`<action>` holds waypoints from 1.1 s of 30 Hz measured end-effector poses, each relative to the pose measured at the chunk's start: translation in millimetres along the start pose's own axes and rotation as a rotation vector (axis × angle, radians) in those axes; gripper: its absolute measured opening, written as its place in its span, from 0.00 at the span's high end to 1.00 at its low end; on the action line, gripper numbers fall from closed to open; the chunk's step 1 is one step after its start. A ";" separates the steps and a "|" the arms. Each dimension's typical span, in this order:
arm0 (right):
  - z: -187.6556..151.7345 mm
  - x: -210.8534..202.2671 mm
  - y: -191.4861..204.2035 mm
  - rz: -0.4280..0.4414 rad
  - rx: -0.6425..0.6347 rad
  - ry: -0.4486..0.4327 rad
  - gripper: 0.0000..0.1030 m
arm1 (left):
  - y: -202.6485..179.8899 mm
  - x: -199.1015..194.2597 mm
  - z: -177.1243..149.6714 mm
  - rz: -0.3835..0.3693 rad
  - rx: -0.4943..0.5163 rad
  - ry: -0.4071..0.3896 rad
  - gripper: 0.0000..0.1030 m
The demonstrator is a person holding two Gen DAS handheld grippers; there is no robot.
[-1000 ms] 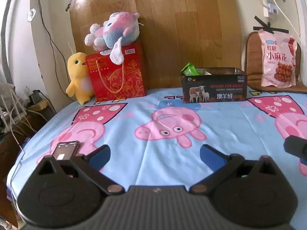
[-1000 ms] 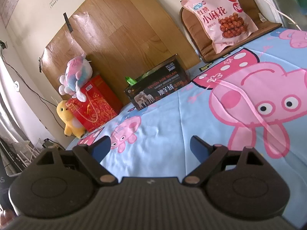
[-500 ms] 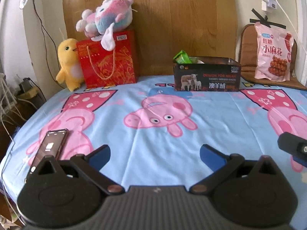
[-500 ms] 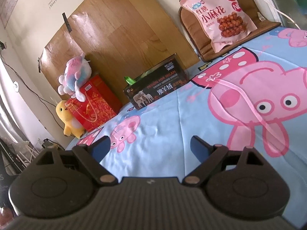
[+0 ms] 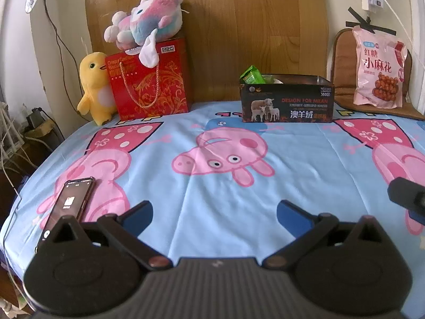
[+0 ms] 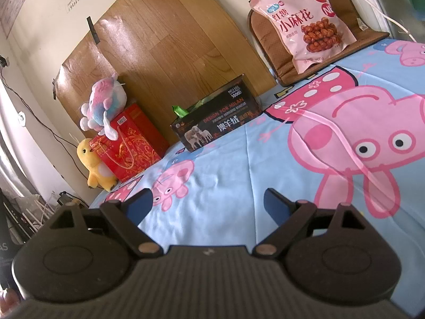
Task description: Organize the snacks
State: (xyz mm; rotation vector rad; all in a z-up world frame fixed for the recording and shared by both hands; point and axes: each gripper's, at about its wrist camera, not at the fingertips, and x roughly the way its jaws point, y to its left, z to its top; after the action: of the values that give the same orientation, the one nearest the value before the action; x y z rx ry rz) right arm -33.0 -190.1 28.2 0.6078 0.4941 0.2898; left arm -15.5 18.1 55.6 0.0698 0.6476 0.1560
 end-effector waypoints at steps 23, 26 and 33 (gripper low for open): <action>17.5 4.8 -14.5 -0.046 -0.015 0.003 0.10 | -18.7 32.8 10.3 -0.055 0.020 0.070 0.00; 24.0 10.7 -17.0 -0.047 -0.023 0.006 0.10 | -23.2 43.0 15.9 -0.077 0.021 0.096 0.00; 35.7 32.4 -17.7 -0.065 -0.042 0.022 0.10 | -24.3 61.4 36.0 -0.109 -0.003 0.125 0.00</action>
State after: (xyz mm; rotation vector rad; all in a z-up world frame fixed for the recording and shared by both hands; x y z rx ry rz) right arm 15.1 -207.9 31.3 0.5474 0.5269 0.2446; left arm 57.7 3.8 44.9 0.0214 0.7738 0.0562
